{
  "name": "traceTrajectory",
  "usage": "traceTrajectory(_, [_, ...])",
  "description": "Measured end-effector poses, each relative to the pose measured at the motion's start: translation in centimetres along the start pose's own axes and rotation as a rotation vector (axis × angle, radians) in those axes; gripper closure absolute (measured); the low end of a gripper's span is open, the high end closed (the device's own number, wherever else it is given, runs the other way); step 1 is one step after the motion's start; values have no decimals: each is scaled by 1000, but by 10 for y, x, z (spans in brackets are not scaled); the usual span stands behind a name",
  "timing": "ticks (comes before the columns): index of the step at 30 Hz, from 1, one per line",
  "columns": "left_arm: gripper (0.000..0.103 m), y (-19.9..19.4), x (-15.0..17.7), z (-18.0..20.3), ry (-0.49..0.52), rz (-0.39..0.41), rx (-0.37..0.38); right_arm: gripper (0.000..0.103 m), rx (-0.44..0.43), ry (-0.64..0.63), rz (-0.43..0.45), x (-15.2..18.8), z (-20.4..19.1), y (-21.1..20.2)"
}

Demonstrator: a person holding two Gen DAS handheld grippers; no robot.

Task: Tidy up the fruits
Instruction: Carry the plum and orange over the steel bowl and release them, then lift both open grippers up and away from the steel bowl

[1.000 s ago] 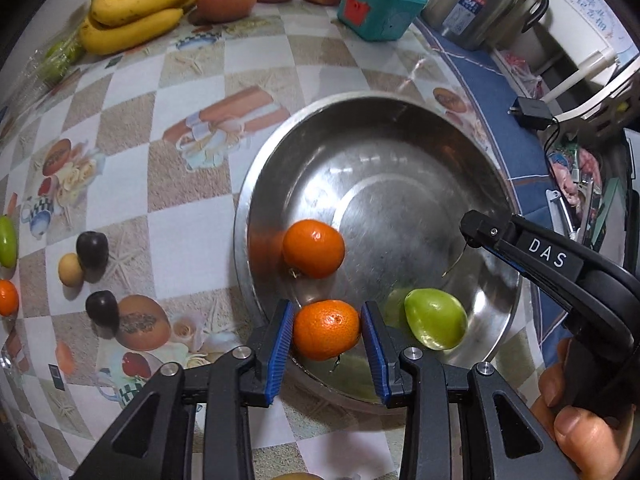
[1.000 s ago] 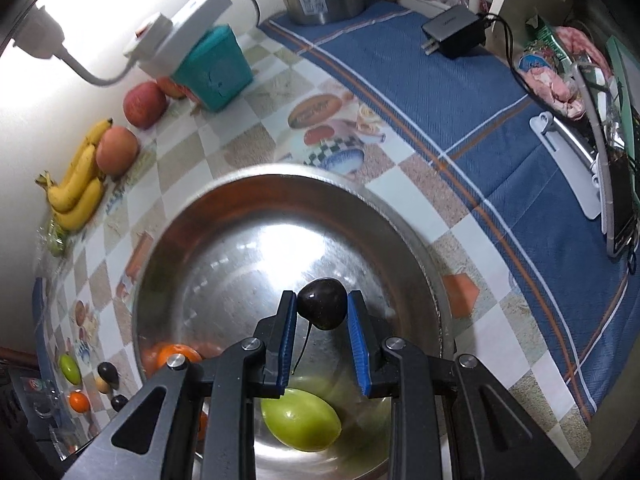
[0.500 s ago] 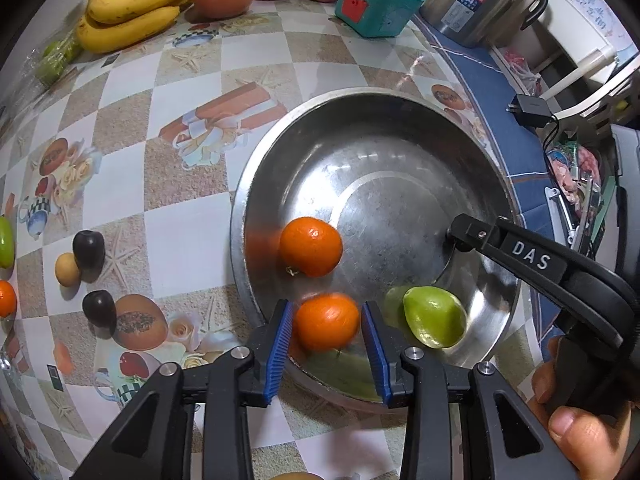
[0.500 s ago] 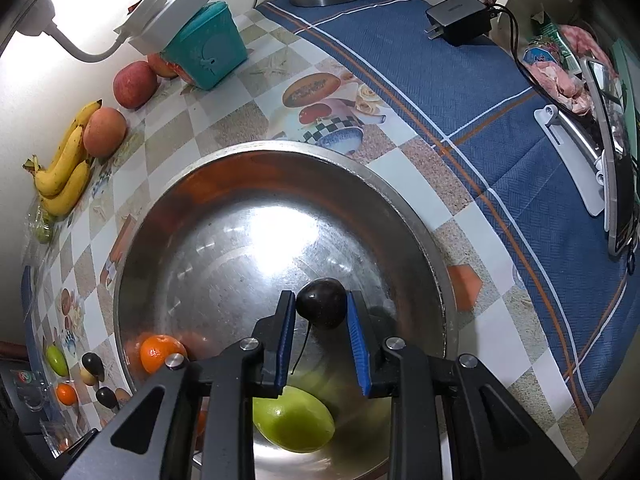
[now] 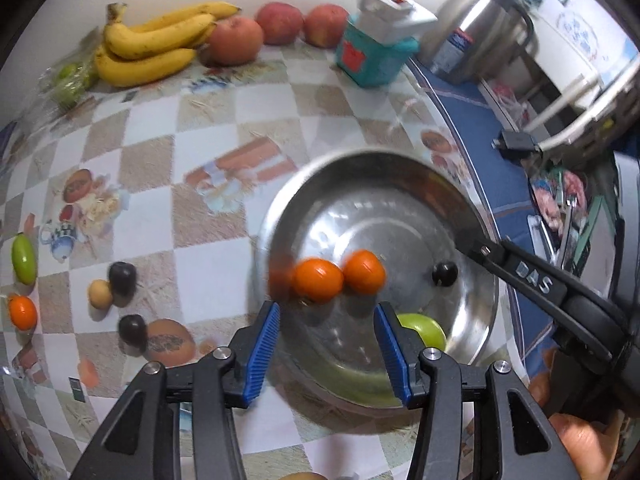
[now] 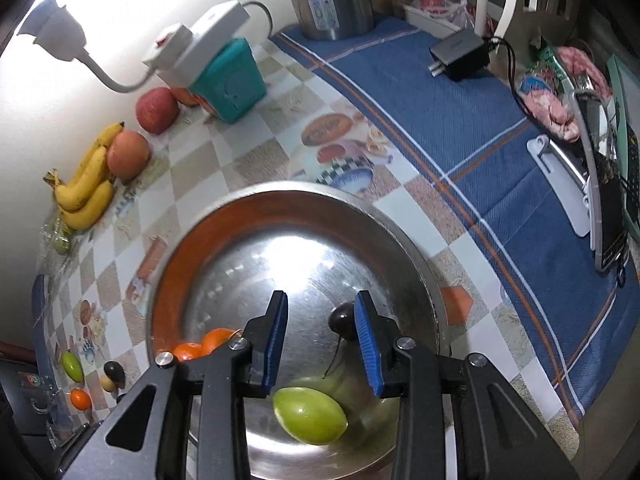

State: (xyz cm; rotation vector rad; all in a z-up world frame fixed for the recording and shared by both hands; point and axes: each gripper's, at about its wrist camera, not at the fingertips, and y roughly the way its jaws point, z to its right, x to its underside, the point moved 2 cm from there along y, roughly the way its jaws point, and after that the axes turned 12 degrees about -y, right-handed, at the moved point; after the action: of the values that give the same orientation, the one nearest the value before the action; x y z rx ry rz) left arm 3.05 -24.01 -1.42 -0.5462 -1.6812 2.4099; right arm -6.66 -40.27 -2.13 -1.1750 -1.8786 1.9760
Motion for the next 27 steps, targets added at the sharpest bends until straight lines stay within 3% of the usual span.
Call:
traceTrajectory(6, [46,-15,-16,-29,-65,61,-45,68,-5,-17,21,-1,-5,-9])
traceTrajectory(15, [42,-34,-28,-72,-111,161,-189,68,-23,-71,15,3,-23,-10])
traceTrajectory(23, [42,-47,-33,-92,-147,198,-210,68,-41,-123,32,4,-43,-18])
traceTrajectory(27, [26,-49,-33,-92,-145,204,-214,68,-43,-137,36,5,-49,-20])
